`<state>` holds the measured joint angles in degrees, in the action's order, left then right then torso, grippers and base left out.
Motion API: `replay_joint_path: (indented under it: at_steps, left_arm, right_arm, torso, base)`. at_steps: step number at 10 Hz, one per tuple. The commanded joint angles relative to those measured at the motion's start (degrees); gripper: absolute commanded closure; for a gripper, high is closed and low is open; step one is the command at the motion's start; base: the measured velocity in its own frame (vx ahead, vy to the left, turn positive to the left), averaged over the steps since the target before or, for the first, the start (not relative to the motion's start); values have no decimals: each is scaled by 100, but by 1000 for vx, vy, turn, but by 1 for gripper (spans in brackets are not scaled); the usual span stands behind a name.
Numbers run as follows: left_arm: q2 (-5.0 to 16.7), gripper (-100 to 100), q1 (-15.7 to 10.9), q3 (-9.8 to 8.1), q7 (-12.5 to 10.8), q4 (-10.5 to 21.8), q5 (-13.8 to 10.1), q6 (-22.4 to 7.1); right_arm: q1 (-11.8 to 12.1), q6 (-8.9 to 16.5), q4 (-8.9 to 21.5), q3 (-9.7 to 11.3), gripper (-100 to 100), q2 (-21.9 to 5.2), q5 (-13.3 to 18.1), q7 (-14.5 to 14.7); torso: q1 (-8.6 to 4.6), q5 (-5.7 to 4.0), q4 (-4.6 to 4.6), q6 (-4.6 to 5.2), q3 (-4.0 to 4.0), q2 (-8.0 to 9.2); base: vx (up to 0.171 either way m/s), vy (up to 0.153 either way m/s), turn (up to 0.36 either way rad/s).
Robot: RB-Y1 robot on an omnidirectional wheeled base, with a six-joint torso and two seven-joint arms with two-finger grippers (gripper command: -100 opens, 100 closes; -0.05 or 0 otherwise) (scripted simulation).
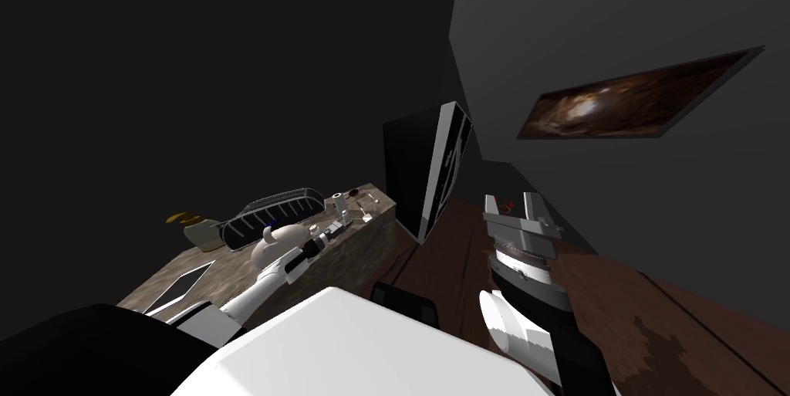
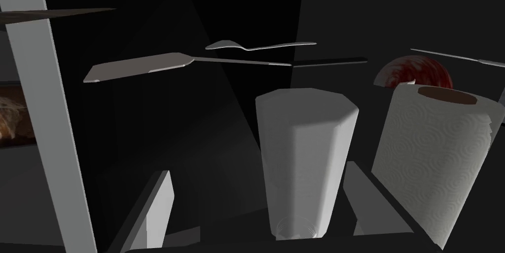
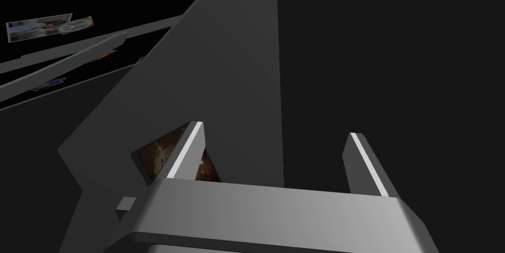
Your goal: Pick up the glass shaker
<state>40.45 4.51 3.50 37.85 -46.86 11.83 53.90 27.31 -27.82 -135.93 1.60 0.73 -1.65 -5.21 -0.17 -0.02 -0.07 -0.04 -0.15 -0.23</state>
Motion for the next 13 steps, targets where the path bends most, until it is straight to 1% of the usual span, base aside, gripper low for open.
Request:
replay_joint_path:
  at_steps: [1, 2, 3, 4, 5, 6, 7, 8, 9, 10, 13]
  left_arm:
    - [29, -100, -71, 11, 0, 286, -23, 127]
    - [29, -100, -71, 11, 0, 365, -23, 127]
    - [29, -100, -71, 11, 0, 365, -23, 127]
    - [204, -100, -204, 38, 18, 558, -213, 367]
    - [204, -100, -204, 38, 18, 600, -213, 427]
    - [204, -100, -204, 38, 18, 756, -213, 427]
    - [379, -100, -337, 64, 35, 938, -403, 694]
    - [379, -100, -337, 64, 35, 1099, -403, 728]
    - [351, -100, -378, 69, 45, 1151, -371, 758]
    - [356, 100, -393, 73, 43, 1195, -374, 804]
    - [354, 100, -391, 72, 39, 1192, -376, 798]
  right_arm:
    - [0, 0, 0, 0, 0, 0, 0, 0]
    - [0, 0, 0, 0, 0, 0, 0, 0]
    - [0, 0, 0, 0, 0, 0, 0, 0]
    - [0, 0, 0, -1, 0, -1, 0, 0]
    - [0, 0, 0, 0, 0, 0, 0, 0]
    - [0, 0, 0, 0, 0, 0, 0, 0]
    - [0, 0, 0, 0, 0, 0, 0, 0]
    - [0, 0, 0, 0, 0, 0, 0, 0]
    - [0, 0, 0, 0, 0, 0, 0, 0]
    - [0, 0, 0, 0, 0, 0, 0, 0]
    - [0, 0, 0, -1, 0, -1, 0, 0]
  torso:
    - [0, 0, 0, 0, 0, 0]
    - [8, 2, 0, -1, 2, 3]
    - [18, 4, 1, -1, 3, 6]
    - [25, 6, 1, -1, 3, 6]
    - [8, 2, 1, 1, 2, 3]
    - [0, 0, 1, 0, 2, 3]
    - [9, 2, 0, -2, 2, 4]
    - [0, 0, 0, 1, 0, -1]
    - [1, 0, 0, 0, -1, -1]
    - [13, 3, 0, -1, 1, 2]
    - [21, 4, 2, 0, 4, 6]
  base:
    - [3, -40, 6]
    - [-2, -12, 6]
    - [0, 0, 0]
    - [7, -54, -69]
    - [4, -71, -24]
    - [5, -39, 7]
    - [20, -69, -51]
    - [15, -67, -33]
    - [4, -23, 0]
    - [0, 0, 0]
    - [0, 0, 0]
